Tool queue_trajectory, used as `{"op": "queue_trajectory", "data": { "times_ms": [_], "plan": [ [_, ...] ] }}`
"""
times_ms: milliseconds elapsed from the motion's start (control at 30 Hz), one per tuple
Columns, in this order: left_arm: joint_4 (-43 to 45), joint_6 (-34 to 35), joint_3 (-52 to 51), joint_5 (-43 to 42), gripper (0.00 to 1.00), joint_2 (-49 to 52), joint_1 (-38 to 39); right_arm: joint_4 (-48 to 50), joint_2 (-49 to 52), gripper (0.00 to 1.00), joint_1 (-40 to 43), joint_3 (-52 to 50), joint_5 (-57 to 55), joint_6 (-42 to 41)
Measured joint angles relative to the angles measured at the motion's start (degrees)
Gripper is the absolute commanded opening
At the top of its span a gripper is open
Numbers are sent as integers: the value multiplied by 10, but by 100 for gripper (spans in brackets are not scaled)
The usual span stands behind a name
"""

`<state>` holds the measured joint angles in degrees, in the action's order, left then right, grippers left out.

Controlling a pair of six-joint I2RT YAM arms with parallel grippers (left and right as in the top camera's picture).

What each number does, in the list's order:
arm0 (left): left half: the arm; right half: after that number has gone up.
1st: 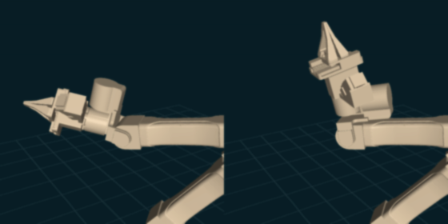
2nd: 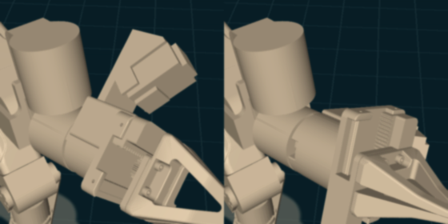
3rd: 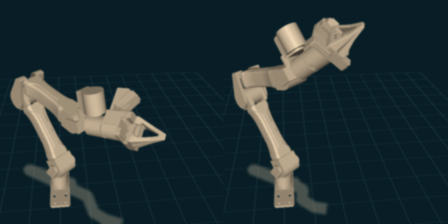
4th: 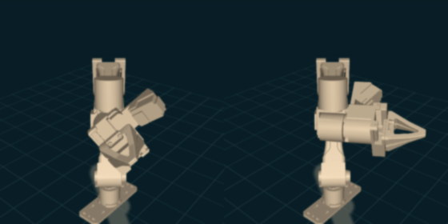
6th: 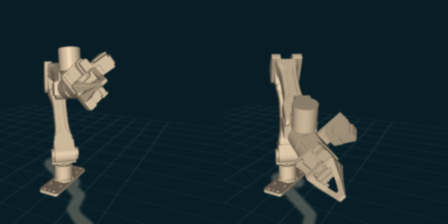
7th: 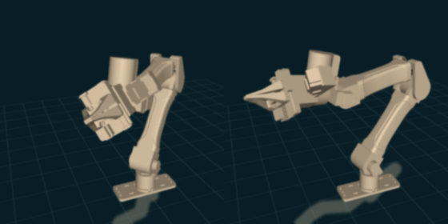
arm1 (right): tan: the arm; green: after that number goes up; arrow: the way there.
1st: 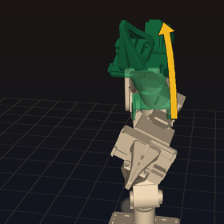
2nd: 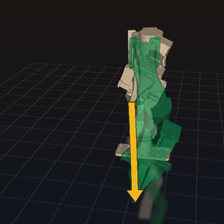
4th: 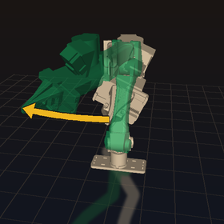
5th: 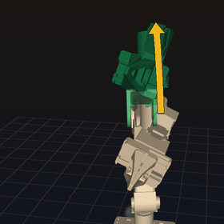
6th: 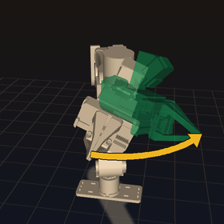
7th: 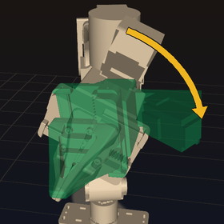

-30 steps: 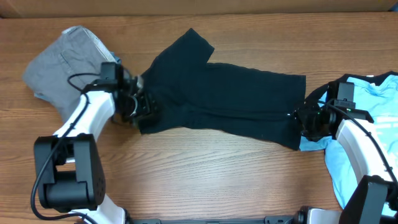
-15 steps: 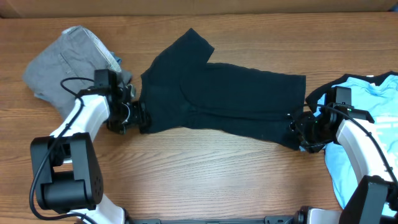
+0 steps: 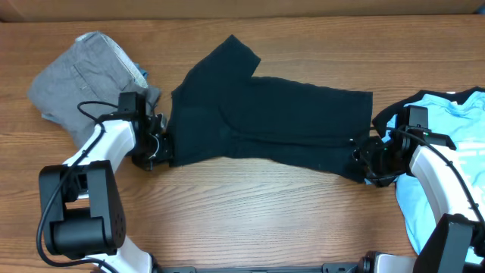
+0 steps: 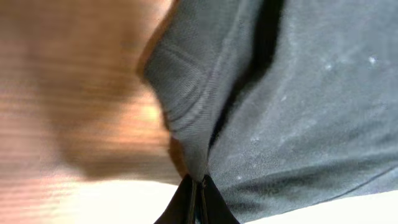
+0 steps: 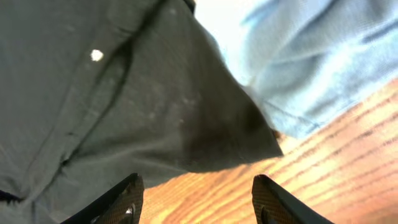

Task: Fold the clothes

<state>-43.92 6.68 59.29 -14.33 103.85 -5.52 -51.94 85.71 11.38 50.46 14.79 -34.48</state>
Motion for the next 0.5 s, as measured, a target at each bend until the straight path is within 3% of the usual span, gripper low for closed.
{"op": "queue_trajectory", "data": {
  "times_ms": [267,500],
  "plan": [
    [-98,-7,96,12,4,1,-90,-61,0,59,0,-1,-21,-28],
    [-112,-14,110,11,4,1,-90,-43,0,57,-11,-30,4,-22]
  ]
}}
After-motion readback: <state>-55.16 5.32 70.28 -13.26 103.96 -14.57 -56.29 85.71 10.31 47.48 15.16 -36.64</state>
